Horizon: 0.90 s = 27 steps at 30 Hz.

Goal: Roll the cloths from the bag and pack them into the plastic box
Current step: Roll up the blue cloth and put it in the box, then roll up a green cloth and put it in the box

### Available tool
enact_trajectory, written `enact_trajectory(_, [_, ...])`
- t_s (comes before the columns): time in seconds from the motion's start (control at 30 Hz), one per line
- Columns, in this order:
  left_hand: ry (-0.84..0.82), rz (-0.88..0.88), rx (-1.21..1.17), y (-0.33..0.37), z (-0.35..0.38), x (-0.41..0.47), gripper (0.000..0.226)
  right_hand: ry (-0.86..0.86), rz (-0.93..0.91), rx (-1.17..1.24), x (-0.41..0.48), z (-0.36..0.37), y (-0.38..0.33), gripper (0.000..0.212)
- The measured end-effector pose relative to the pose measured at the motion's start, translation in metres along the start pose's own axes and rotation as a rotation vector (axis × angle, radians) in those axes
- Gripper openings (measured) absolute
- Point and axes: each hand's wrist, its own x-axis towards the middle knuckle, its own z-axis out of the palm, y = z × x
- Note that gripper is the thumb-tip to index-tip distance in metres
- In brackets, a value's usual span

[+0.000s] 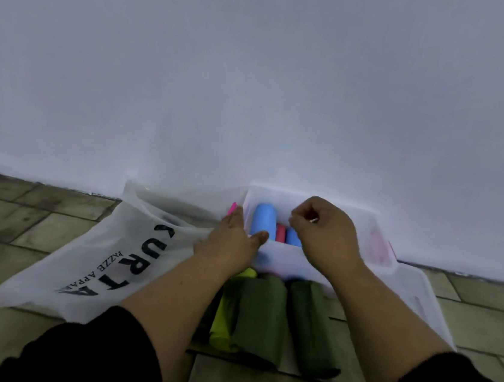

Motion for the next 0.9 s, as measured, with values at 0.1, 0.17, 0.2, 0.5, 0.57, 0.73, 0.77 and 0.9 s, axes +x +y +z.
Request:
enact_trajectory(0.1, [0.127, 0.132, 0.097, -0.002, -0.018, -0.037, 0.063, 0.019, 0.036, -0.190, -0.055, -0.020, 0.030, 0.015])
enact_trajectory(0.17, [0.136, 0.175, 0.153, -0.018, -0.026, -0.077, 0.056, -0.143, 0.149, -0.339, -0.089, -0.022, 0.051, 0.021])
enact_trajectory(0.2, [0.070, 0.145, 0.158, -0.028, -0.026, -0.102, 0.051, -0.228, 0.209, -0.386, -0.103, -0.019, 0.059, 0.030])
enact_trajectory(0.5, [-0.299, 0.000, 0.566, -0.080, 0.038, -0.200, 0.083, -0.411, 0.352, -0.451, -0.146, -0.025, 0.058, 0.046])
enact_trajectory(0.57, [-0.294, 0.013, 0.559, -0.085, 0.039, -0.202, 0.083, -0.483, 0.407, -0.449, -0.166, -0.037, 0.052, 0.044])
enact_trajectory(0.73, [-0.251, 0.043, 0.581, -0.085, 0.040, -0.198, 0.084, -0.588, 0.272, -0.485, -0.223, -0.029, 0.040, 0.072])
enact_trajectory(0.77, [-0.250, 0.044, 0.589, -0.085, 0.039, -0.199, 0.085, -0.581, 0.244, -0.486, -0.231, -0.025, 0.036, 0.071])
enact_trajectory(0.9, [-0.253, 0.029, 0.561, -0.081, 0.033, -0.202, 0.085, -0.543, 0.222, -0.527, -0.240, -0.017, 0.026, 0.062])
